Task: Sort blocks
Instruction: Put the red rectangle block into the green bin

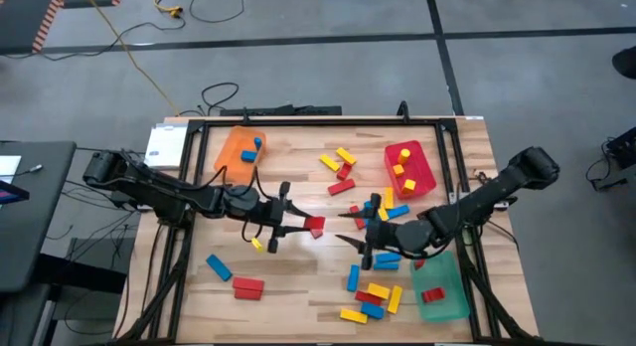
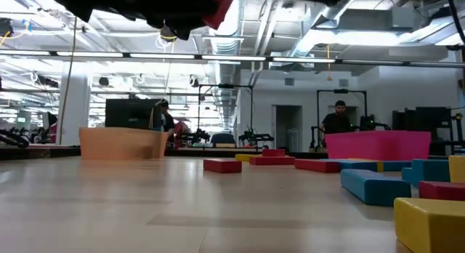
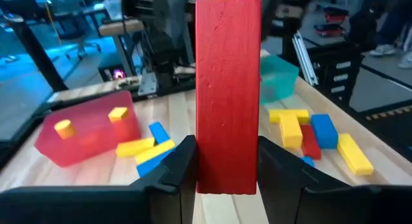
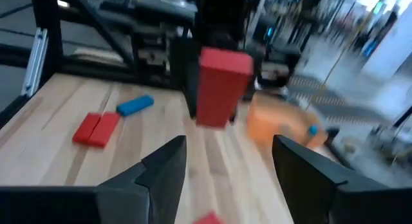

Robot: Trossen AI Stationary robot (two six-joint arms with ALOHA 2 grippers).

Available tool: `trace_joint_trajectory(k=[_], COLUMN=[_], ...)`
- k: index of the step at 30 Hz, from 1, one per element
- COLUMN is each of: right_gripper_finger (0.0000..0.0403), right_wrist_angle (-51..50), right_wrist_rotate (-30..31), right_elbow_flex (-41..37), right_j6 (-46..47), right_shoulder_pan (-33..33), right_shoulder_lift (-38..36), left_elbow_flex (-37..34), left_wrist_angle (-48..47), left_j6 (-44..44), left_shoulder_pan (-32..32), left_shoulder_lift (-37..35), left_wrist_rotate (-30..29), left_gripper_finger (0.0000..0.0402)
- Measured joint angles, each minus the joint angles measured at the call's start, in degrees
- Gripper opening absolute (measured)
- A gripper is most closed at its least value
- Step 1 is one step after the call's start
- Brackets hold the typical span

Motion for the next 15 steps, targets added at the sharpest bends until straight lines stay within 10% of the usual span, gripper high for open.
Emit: trace_joint_trajectory(k=[15], right_gripper_finger=[0.0242], right_wrist_angle=[19.3], right_wrist_rotate=[-5.0], right_elbow_flex=[0.2], right_j6=[-8.19], right_shoulder_pan=[-3.7], right_shoulder_lift=[5.49], left_elbow_flex=[-0.01], left_wrist_angle=[2.71], left_j6=[1.1], left_shoulder_pan=[-0.21], left_shoulder_lift=[0.0], left_wrist_rotate=[0.08], left_gripper_finger=[0.0118])
